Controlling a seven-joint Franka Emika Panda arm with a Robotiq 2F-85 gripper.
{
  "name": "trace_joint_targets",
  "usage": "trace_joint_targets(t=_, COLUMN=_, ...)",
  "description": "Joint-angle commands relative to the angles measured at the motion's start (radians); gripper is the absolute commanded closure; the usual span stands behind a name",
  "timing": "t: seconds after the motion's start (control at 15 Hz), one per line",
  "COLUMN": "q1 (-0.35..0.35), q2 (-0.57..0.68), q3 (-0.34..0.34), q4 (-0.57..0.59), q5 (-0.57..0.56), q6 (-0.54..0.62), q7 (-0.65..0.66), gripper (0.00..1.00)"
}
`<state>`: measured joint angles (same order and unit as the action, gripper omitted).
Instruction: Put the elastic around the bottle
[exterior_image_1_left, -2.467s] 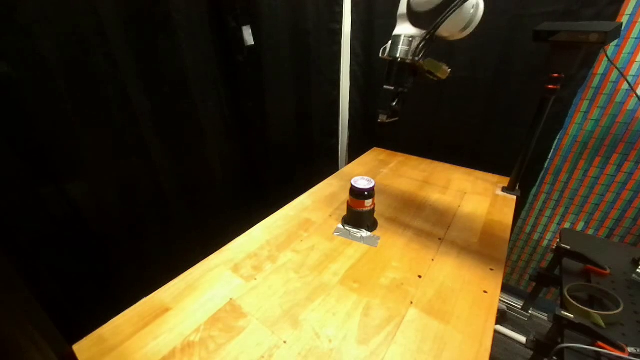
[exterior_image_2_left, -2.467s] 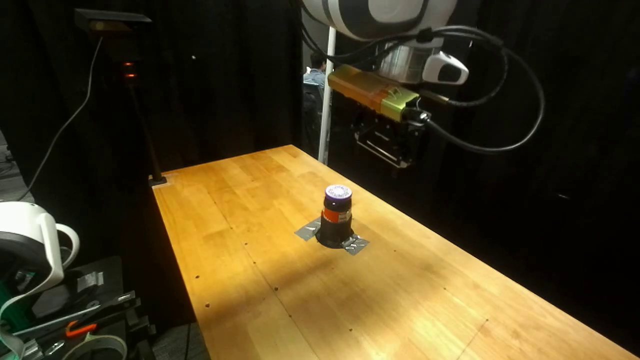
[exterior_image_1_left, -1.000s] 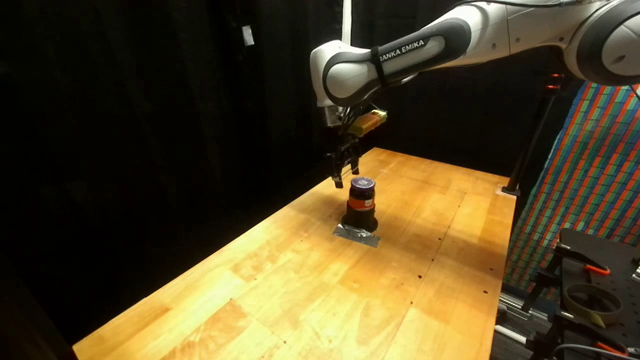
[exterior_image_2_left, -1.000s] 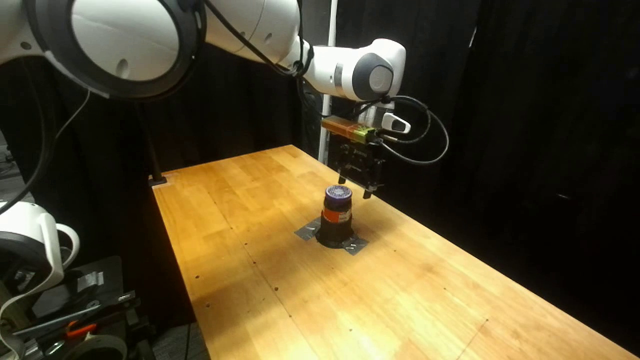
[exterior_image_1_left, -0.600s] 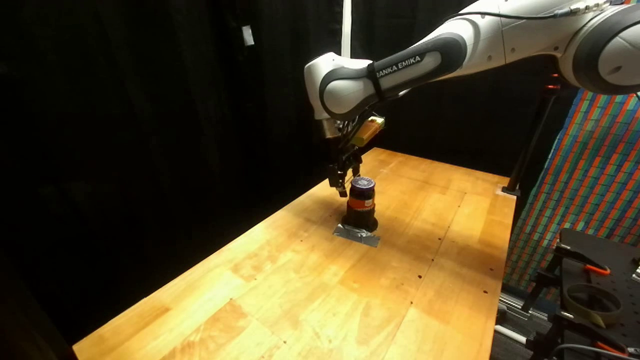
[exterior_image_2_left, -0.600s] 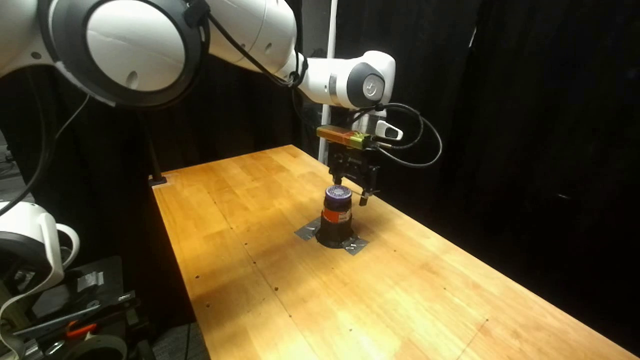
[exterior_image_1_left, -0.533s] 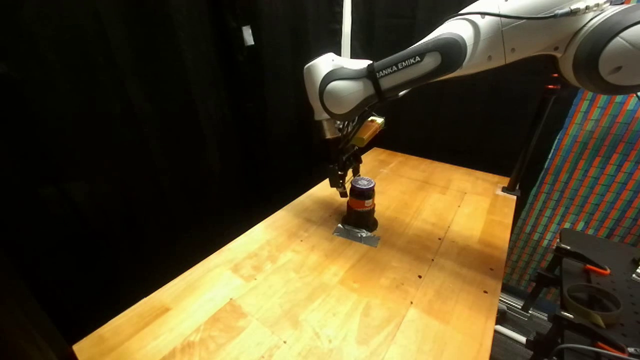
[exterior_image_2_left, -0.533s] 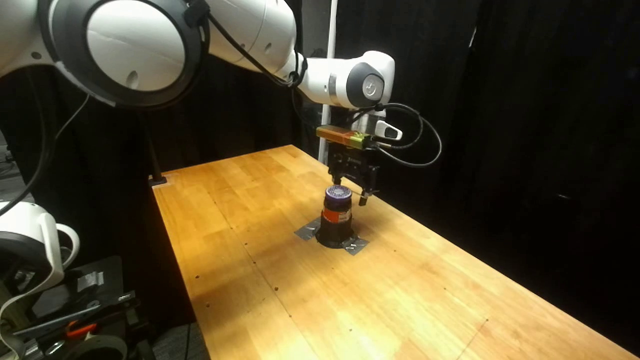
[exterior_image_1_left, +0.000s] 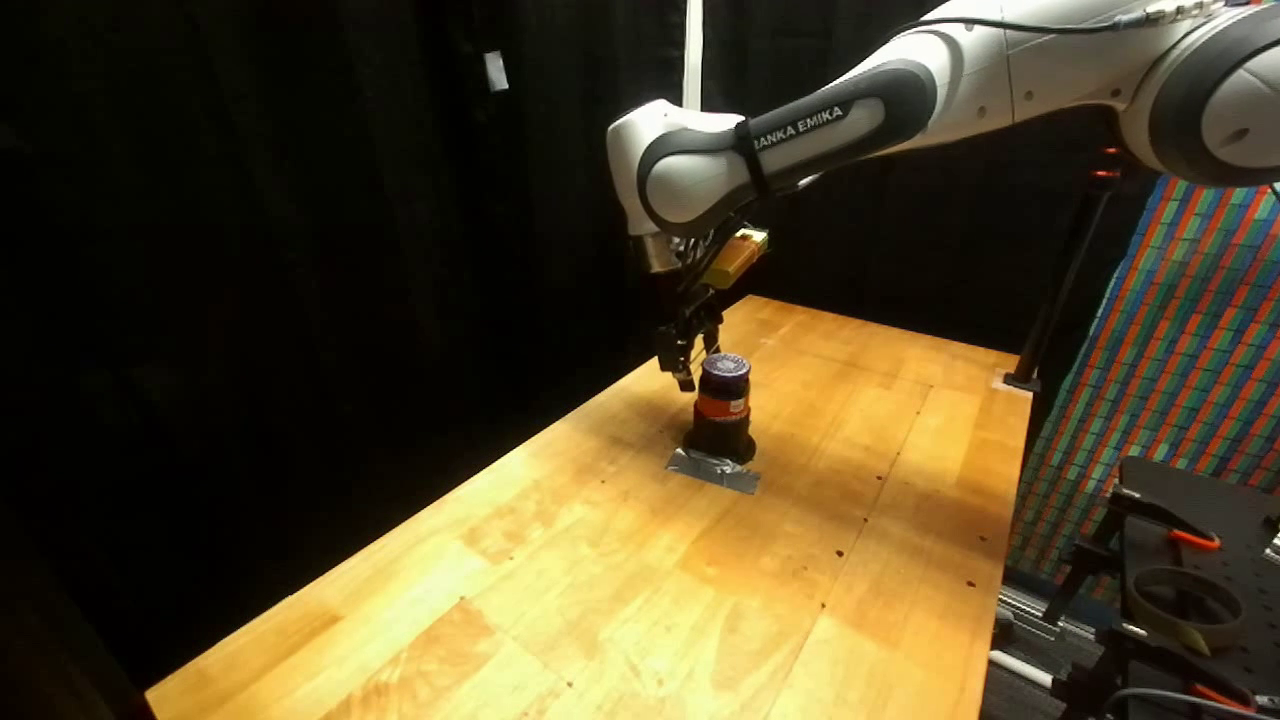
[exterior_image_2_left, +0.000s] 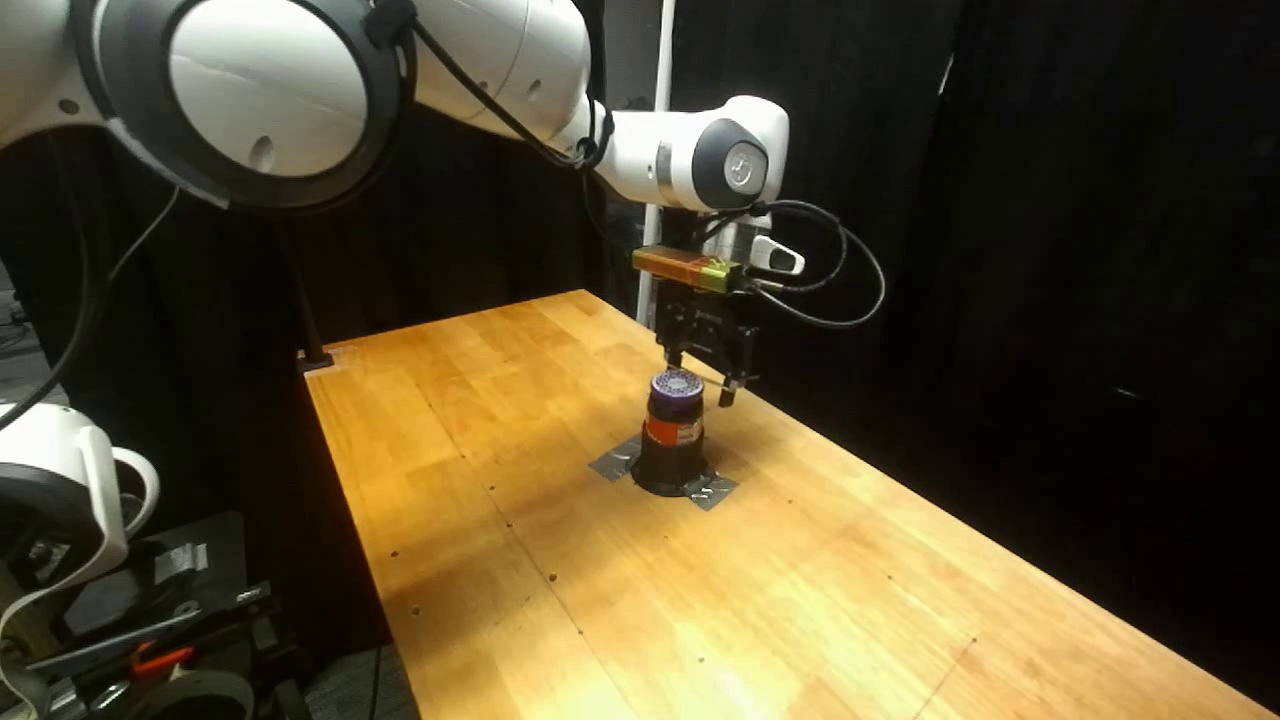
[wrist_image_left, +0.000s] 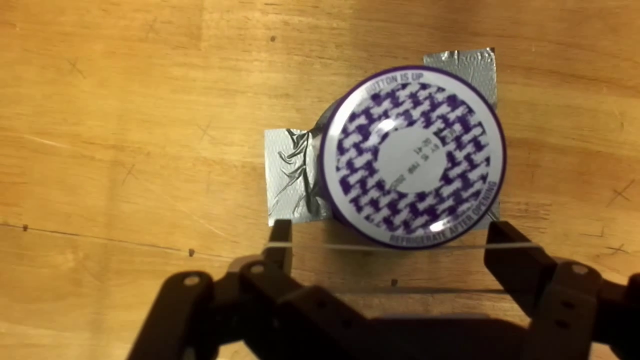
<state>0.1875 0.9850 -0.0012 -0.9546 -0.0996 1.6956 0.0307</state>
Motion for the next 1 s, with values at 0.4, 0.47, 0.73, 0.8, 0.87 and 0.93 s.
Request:
trace_joint_targets(t=0.4, q1=0.013, q2=-0.032, q3=-0.003, q4=-0.011, q5=-0.013, q6=-0.034, q7=-0.011, gripper=0.0)
trace_joint_targets(t=0.47, q1=0.013, q2=-0.034, q3=-0.001, q4=-0.017, q5=-0.013, q6=-0.042, q7=-0.019, gripper=0.0)
trace_joint_targets(t=0.73, q1=0.014, q2=-0.063, q3=0.003, q4=-0.088, q5=-0.016, q6=-0.043, q7=-0.057, gripper=0.0)
trace_joint_targets(t=0.8, q1=0.009, q2=-0.084, q3=0.004, q4=-0.13, q5=-0.015, q6=-0.022, q7=-0.07, gripper=0.0)
trace_joint_targets(t=0.87, q1=0.006, q2=-0.104, q3=0.004, q4=-0.168, q5=-0.014, q6=-0.01, q7=-0.083, gripper=0.0)
trace_joint_targets(t=0.93, q1=0.0, q2=-0.132, q3=0.008, q4=-0.221, q5=-0.011, q6=0.011, q7=-0.106, gripper=0.0)
